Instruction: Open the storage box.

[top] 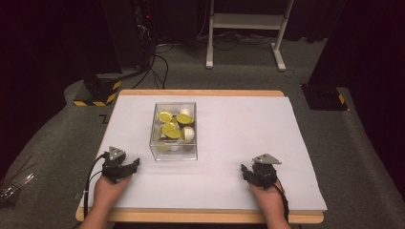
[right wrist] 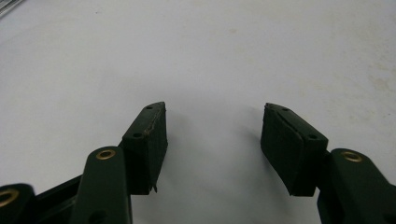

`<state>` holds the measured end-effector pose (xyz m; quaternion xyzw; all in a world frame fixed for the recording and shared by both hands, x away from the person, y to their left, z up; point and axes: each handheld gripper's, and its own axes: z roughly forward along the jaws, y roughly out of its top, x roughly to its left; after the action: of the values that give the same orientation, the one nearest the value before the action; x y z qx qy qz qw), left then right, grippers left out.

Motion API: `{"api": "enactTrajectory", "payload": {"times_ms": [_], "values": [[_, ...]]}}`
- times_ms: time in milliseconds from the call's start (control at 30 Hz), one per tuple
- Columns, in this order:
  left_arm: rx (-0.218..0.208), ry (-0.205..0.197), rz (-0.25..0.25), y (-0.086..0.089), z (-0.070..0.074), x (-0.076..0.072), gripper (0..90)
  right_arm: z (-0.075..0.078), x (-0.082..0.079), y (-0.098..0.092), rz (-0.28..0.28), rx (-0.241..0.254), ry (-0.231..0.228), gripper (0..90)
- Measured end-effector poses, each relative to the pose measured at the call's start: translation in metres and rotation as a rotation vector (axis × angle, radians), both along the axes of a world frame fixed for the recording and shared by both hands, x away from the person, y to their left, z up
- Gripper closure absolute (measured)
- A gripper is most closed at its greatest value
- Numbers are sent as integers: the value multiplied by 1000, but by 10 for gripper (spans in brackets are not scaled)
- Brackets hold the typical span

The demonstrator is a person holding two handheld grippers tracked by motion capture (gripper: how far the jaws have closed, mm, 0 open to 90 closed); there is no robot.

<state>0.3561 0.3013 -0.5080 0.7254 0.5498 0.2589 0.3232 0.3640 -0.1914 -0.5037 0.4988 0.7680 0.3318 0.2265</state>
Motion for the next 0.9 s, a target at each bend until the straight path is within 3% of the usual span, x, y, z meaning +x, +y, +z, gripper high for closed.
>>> {"api": "enactTrajectory", "payload": {"times_ms": [700,900], "values": [[-9,3,11,0,0,0,354,0,0,0,-2,-2,-1,413],[-1,-2,1,-1,1,-1,410,0,0,0,-2,-2,-1,413]]}}
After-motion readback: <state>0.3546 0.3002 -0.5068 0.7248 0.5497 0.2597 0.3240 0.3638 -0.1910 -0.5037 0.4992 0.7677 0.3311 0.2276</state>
